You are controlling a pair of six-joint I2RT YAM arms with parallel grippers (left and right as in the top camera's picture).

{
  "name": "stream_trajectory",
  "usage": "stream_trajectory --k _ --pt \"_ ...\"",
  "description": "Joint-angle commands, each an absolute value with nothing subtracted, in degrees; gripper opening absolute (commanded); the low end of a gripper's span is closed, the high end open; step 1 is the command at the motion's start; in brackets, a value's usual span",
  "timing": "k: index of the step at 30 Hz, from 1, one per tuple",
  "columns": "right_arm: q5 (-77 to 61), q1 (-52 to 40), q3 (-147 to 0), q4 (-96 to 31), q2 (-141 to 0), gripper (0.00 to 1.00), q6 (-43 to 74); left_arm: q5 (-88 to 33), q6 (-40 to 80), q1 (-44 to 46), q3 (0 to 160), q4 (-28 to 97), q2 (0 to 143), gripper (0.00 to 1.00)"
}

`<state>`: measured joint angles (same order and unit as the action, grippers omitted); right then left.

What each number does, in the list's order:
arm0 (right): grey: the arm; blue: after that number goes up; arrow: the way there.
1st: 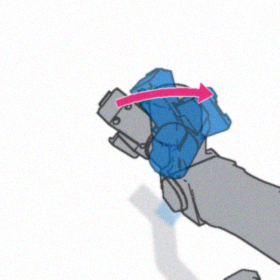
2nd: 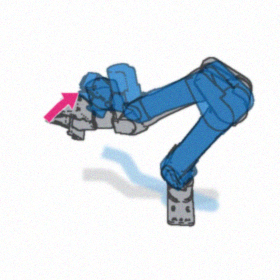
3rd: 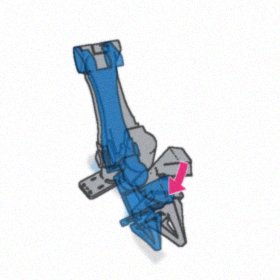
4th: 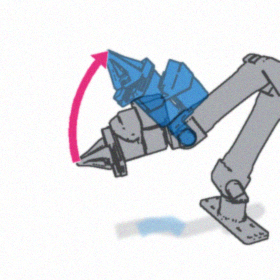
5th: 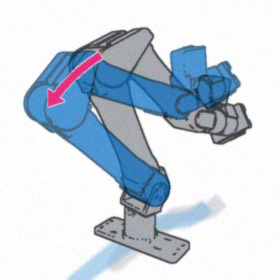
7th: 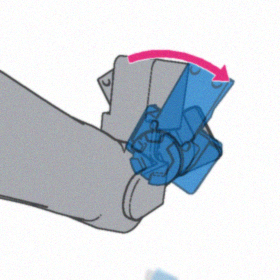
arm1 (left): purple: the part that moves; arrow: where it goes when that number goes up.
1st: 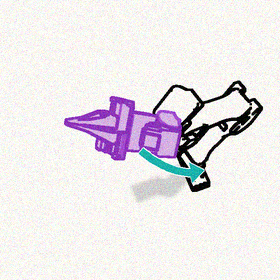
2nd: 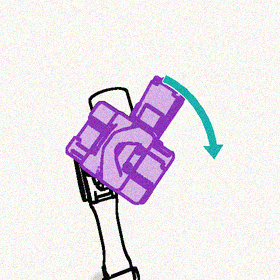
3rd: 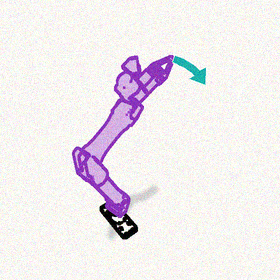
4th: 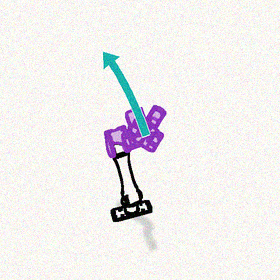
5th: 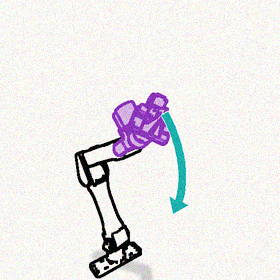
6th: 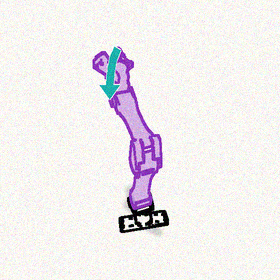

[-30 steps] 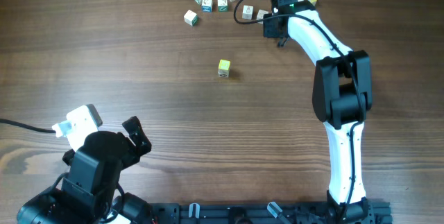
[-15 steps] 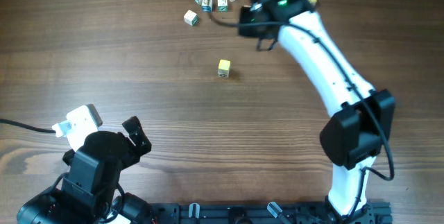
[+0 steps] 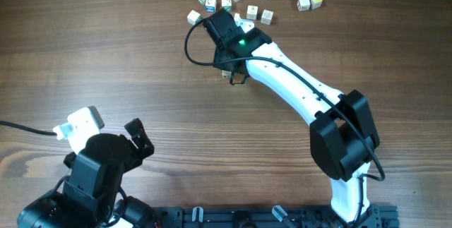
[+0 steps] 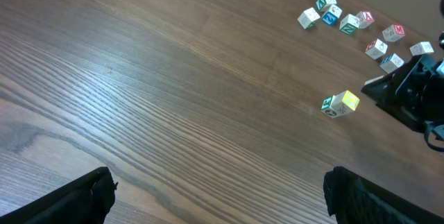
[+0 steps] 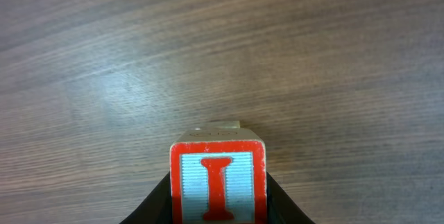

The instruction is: Form a tower

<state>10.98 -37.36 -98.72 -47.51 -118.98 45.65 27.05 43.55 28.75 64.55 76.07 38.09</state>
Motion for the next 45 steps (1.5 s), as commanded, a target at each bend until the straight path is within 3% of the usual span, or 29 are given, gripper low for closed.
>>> stream_trajectory --k 1,28,34,40,45 --pt "11.57 -37.54 -97.78 -47.46 -120.11 0.29 48.14 26.81 42.41 28.62 64.4 75.94 38.04 1.0" --pt "12.25 -39.42 -97.8 -45.76 -123.22 0.38 51.2 26.81 42.41 28.62 64.4 75.92 38.04 1.0" --pt "12.21 -39.42 -97.8 -45.63 -123.22 0.57 51.18 26.81 42.41 28.62 64.4 75.94 38.04 1.0" --pt "12.25 -39.42 -97.8 -45.3 -123.22 0.99 51.2 26.81 42.41 28.62 64.4 75.92 38.04 1.0" --pt "14.44 -39.42 -97.8 -44.23 -123.46 0.99 51.18 26.81 42.41 28.62 64.4 75.92 38.04 1.0"
